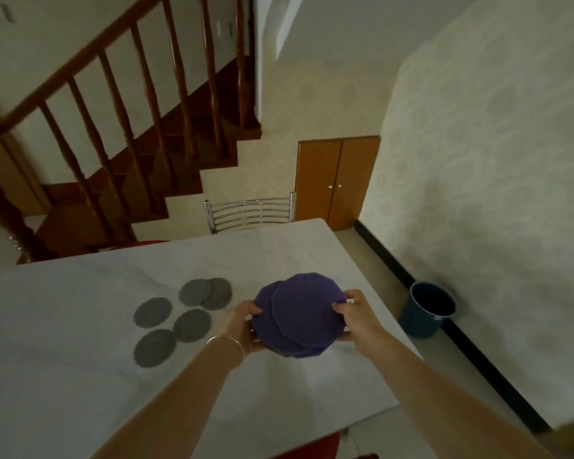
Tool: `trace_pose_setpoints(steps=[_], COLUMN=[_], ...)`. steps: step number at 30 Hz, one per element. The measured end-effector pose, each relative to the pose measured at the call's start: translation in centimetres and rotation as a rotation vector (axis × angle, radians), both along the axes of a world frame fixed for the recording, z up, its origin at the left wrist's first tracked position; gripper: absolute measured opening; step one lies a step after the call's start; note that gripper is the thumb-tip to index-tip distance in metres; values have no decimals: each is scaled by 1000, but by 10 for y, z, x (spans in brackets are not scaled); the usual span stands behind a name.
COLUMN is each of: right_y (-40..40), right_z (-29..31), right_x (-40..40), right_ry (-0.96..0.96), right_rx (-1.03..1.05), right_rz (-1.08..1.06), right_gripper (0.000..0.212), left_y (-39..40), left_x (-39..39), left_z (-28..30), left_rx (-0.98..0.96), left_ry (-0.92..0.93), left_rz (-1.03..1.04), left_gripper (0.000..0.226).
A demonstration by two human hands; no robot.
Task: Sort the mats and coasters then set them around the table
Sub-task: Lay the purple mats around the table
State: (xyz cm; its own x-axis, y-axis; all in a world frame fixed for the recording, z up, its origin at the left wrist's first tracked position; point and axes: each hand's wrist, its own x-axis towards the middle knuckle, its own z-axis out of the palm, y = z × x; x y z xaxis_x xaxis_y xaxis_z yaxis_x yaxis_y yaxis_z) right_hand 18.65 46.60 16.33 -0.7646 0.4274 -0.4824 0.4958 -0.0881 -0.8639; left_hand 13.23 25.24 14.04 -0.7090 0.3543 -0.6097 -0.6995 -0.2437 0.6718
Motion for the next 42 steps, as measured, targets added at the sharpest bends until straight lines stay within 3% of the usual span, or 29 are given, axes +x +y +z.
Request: trace_pose_setpoints(steps=[11,15,18,22,30,36,39,42], right_y=[139,184,204,220,230,202,187,183], right_z=[-30,-33,-34,-38,-67,-120,-144,-158], right_x=[-40,-65,-85,-108,-149,-175,-178,-175], right_ry=[-9,-45,-65,-81,-14,-84,-93,-78], right_rx=[-159,-144,-144,-125,-324,-276,-266,-147], right_rz=[51,92,134,191,-1,-10,4,42], right_gripper=[20,20,12,13,30,33,30,25], left_y=[140,182,199,196,147,111,104,102], left_x=[-23,-30,-38,-57,-85,-75,-72,-71], left_z=[-13,-17,-22,-34,-64,-96,-108,-115], left_rx=[-101,-27,34,70,38,-17,-78,-94], left_ry=[32,5,-31,-40,2,-78,-118,-136], left_rz=[110,143,242,330,493,599,613,604], left_gripper=[23,45,35,35,30,43,37,39])
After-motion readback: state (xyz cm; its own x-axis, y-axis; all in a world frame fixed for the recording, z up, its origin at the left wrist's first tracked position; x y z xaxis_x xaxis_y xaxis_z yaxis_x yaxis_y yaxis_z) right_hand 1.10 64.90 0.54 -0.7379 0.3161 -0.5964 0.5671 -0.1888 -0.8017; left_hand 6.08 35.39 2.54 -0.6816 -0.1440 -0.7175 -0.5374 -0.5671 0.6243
